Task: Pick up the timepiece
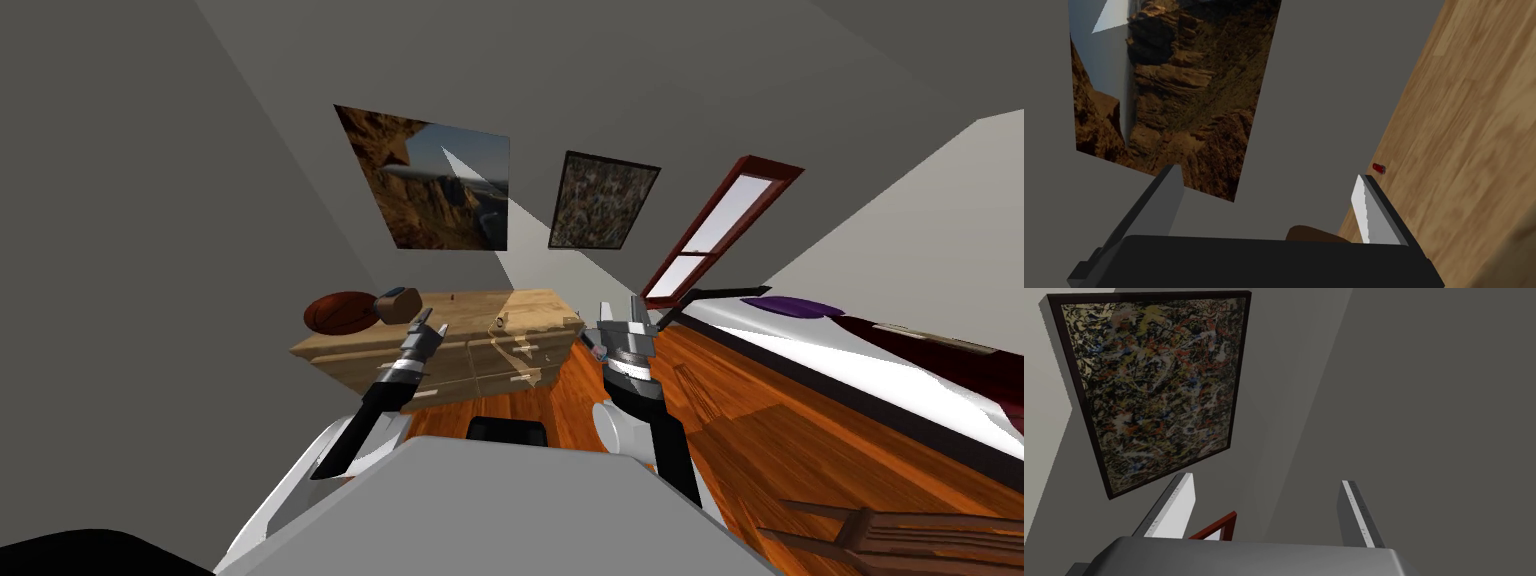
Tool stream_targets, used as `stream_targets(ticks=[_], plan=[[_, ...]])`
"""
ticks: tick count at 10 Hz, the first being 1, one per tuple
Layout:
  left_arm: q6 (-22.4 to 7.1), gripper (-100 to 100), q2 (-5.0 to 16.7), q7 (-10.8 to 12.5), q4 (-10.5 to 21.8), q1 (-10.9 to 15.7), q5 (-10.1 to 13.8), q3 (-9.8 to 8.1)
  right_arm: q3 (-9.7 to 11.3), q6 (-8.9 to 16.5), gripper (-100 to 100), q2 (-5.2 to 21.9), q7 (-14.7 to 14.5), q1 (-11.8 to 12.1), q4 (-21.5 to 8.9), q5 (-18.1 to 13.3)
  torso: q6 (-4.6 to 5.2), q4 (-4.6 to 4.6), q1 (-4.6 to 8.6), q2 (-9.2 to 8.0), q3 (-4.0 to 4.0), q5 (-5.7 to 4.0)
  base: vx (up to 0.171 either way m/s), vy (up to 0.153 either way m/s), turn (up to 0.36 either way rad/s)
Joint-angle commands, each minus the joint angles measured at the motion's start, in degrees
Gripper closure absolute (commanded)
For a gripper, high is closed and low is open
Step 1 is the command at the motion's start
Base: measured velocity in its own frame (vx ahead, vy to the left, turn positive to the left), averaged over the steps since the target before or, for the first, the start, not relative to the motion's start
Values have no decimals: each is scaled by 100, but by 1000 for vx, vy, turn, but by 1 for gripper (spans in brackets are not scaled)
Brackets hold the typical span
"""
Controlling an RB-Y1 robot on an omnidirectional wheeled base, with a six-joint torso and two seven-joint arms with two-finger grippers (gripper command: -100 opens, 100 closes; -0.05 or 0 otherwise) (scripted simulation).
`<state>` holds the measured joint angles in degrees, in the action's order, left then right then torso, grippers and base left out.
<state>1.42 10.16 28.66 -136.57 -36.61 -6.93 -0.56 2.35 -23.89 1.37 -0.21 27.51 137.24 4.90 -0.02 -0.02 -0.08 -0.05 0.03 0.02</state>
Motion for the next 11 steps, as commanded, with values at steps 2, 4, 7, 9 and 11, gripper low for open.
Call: stream_targets(ticks=[2,4,7,9,11], plan=[[-309,-100,28,447,-55,-77,-11,-53,0,0,0,0,0,-1,0,0,3,0,0,-1,0,0,-21,15,-129],[-591,-100,40,779,-108,-139,-21,-101,0,0,0,0,0,-1,0,0,3,0,1,-1,1,-1,-21,15,-138],[-1101,-100,45,1288,-208,-254,-40,-203,0,0,0,0,0,0,0,0,0,0,1,0,0,0,-19,10,-165],[-1189,-100,45,1499,-208,-254,-40,-203,0,0,0,0,0,0,0,0,0,0,3,2,-1,-1,-10,7,-49],[-1504,-100,41,1856,-253,-307,-47,-256,0,0,0,0,0,0,0,0,2,1,5,4,-3,-1,-8,4,-159]])
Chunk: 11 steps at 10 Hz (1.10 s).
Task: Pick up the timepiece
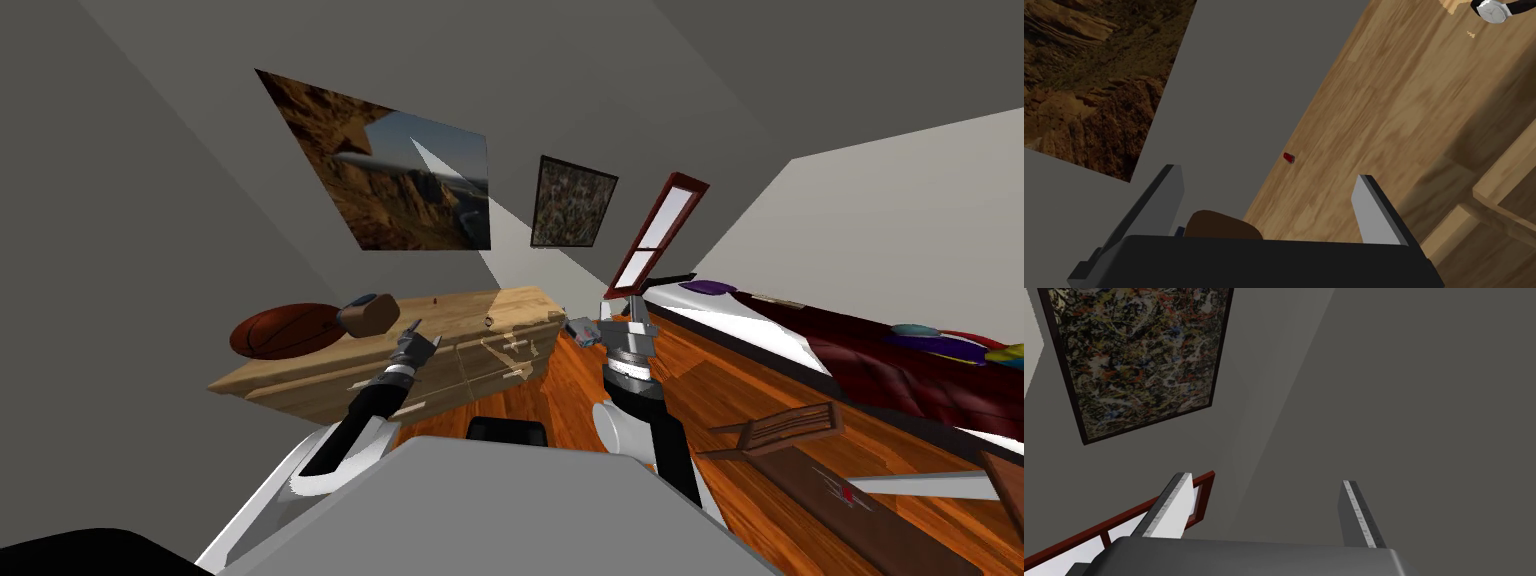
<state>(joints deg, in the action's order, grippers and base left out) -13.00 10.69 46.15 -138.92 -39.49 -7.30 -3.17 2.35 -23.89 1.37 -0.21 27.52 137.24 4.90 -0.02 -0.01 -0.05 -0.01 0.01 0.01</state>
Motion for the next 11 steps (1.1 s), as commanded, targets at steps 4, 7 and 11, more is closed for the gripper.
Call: stream_targets(ticks=[4,7,11], plan=[[-716,-100,-28,794,-98,-111,-21,-108,0,0,0,0,0,-1,0,0,3,0,2,1,0,0,-7,5,-181],[-1054,-100,-38,1170,-133,-149,-25,-168,0,0,0,0,0,1,0,0,-2,1,1,5,-3,0,2,2,-109],[-1736,-100,-61,1848,-192,-202,-29,-296,0,0,0,0,0,0,0,0,2,2,2,8,-5,0,10,-1,-195]])
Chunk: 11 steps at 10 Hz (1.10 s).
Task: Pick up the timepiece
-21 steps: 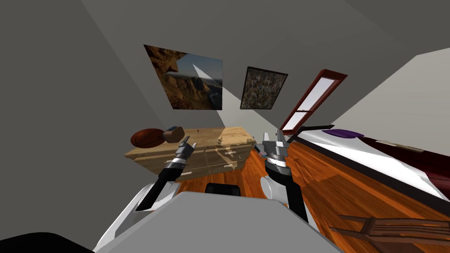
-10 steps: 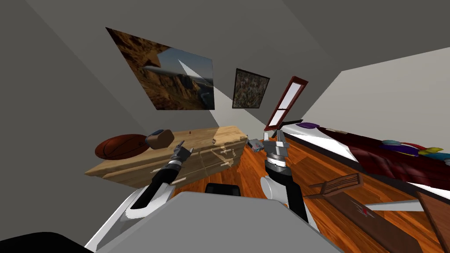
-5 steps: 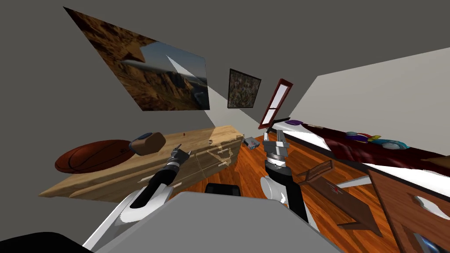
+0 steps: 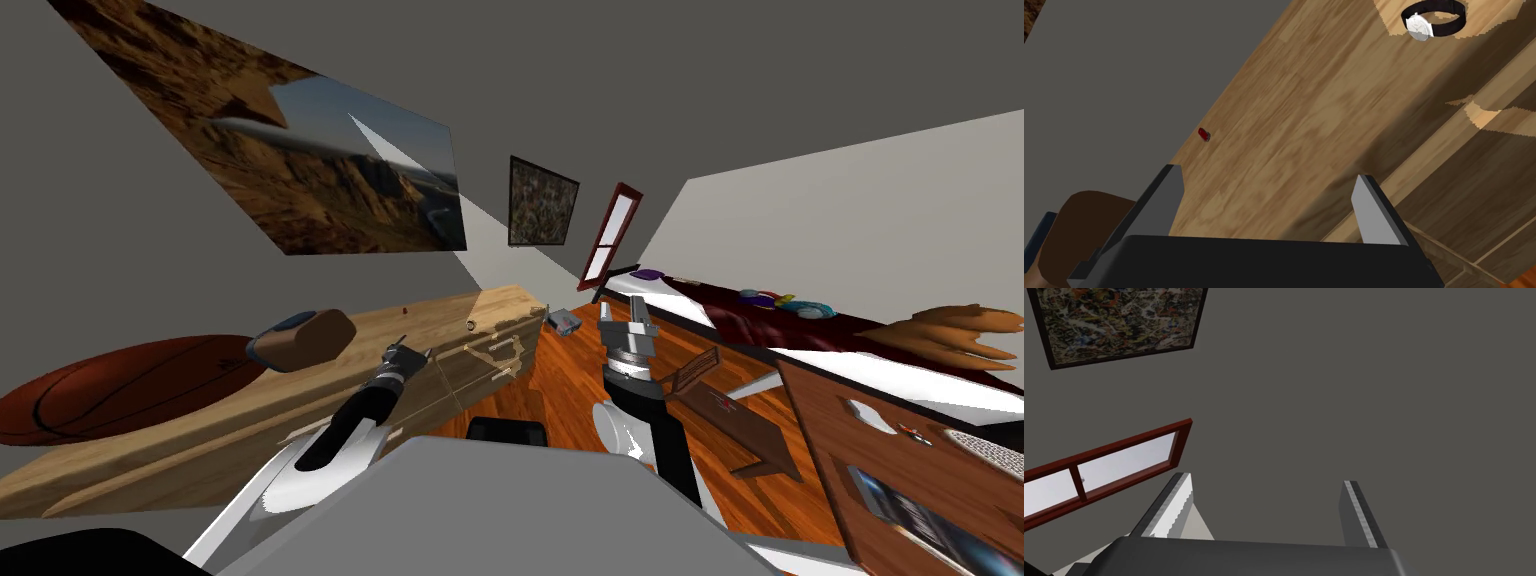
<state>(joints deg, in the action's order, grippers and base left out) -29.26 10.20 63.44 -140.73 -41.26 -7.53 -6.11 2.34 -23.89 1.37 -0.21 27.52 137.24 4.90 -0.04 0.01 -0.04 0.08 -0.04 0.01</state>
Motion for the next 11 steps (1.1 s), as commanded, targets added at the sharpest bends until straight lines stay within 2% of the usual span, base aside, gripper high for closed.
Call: stream_targets(ticks=[1,6,7,8,9,10,11], plan=[[-286,-100,-23,286,-35,-39,-7,-69,0,0,0,0,0,0,0,0,0,0,0,0,0,0,23,-1,-274],[-1112,-100,-48,1101,-71,-40,-6,-210,0,0,0,0,0,0,0,0,3,1,4,5,-3,-1,24,-2,-185],[-1147,-100,-48,1101,-71,-40,-6,-210,0,0,0,0,0,0,0,0,-1,1,2,5,-3,-1,12,1,10],[-1397,-100,-61,1360,-84,-29,-4,-282,0,0,0,0,0,1,0,0,-3,0,1,1,-1,0,26,-10,-249],[-1486,-100,-61,1405,-84,-29,-4,-282,0,0,0,0,0,0,0,0,3,1,5,4,-2,-1,29,-1,-175],[-1694,-100,-76,1625,-93,-11,-2,-356,0,0,0,0,0,0,0,0,-1,1,2,5,-3,-1,40,-3,-303],[-1819,-100,-76,1698,-93,-11,-2,-356,0,0,0,0,0,0,0,0,2,2,2,9,-5,-1,36,7,-116]])
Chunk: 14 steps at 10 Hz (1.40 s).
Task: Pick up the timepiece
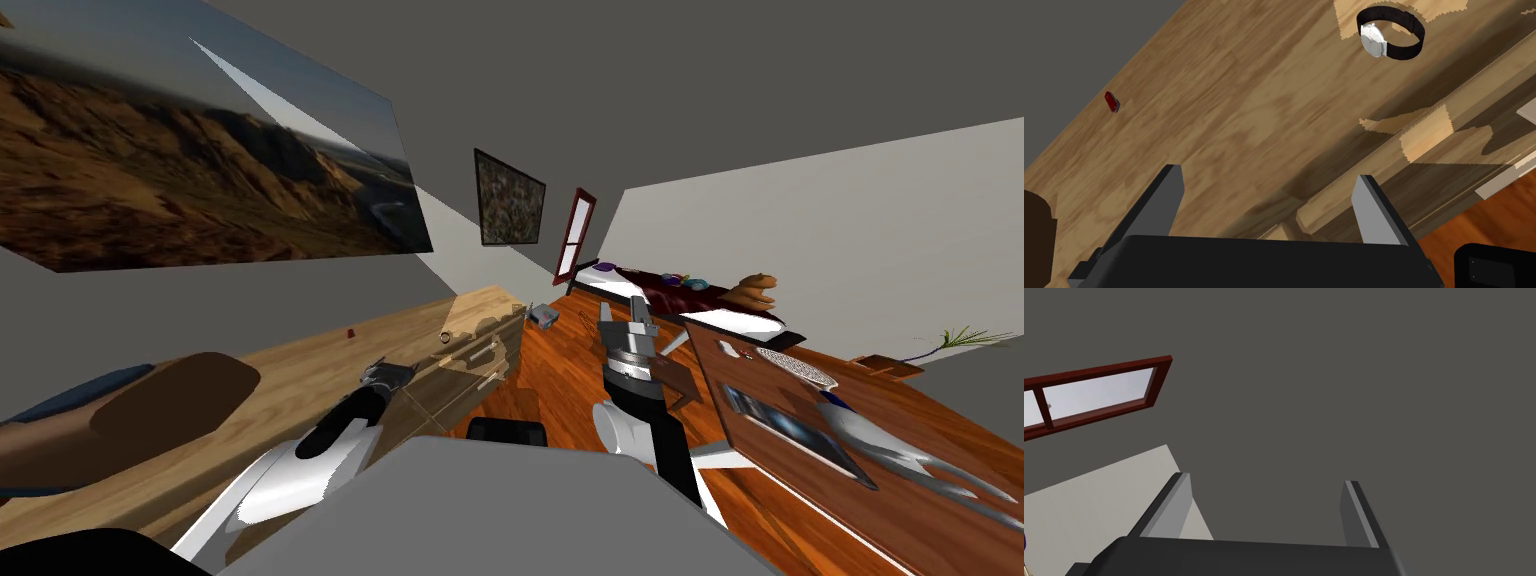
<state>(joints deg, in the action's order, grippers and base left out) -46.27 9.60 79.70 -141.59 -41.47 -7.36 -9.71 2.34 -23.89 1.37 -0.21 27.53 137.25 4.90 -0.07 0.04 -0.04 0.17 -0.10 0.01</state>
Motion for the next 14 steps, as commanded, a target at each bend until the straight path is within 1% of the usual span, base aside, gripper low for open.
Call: stream_targets(ticks=[1,2,3,4,5,6,7,8,9,10,11,12,13,14], plan=[[-286,-100,-32,286,-14,33,-15,-69,0,0,0,0,0,0,0,0,0,0,0,0,0,0,44,-5,-254],[-438,-100,-32,352,-14,33,-15,-69,1,0,0,0,0,-1,0,0,5,0,3,2,-1,-1,37,3,-138],[-599,-100,-50,562,-20,60,-12,-141,0,0,0,0,0,0,0,0,0,0,2,1,-1,-1,48,-1,-240],[-740,-100,-50,619,-20,60,-12,-141,0,0,0,0,0,-1,0,0,4,1,2,4,-2,-1,40,6,-159],[-908,-100,-69,838,-27,89,-8,-212,0,0,0,0,0,0,0,0,0,1,0,2,-1,0,43,2,-286],[-1068,-100,-69,871,-27,89,-8,-212,0,0,0,0,0,-1,0,0,4,0,1,3,-2,-1,37,7,-124],[-1229,-100,-90,1101,-37,120,-4,-280,0,0,0,0,0,0,0,0,-1,0,2,1,-1,-1,48,5,-199],[-1371,-100,-90,1108,-37,120,-4,-280,0,0,0,0,0,0,0,0,2,1,1,4,-2,-1,41,5,-134],[-1540,-100,-113,1330,-50,149,1,-344,0,0,0,0,0,0,0,0,-1,1,2,3,-2,0,46,-3,-266],[-1656,-100,-113,1330,-50,149,1,-344,0,0,0,0,0,0,0,0,3,1,4,4,-2,-1,41,7,-127],[-1841,-100,-139,1534,-68,176,7,-403,0,0,0,0,0,0,0,0,-2,1,3,3,-2,-1,48,10,-228],[-1928,-100,-139,1534,-68,176,7,-403,0,0,0,0,0,0,0,0,2,1,1,4,-3,-1,39,16,-103],[-2129,-100,-169,1721,-90,199,13,-456,0,0,0,0,0,1,0,0,-3,1,0,2,-1,0,43,8,-183],[-2184,-100,-169,1721,-90,199,13,-456,0,0,0,0,0,0,0,0,1,1,2,3,-2,-1,33,9,-125]])
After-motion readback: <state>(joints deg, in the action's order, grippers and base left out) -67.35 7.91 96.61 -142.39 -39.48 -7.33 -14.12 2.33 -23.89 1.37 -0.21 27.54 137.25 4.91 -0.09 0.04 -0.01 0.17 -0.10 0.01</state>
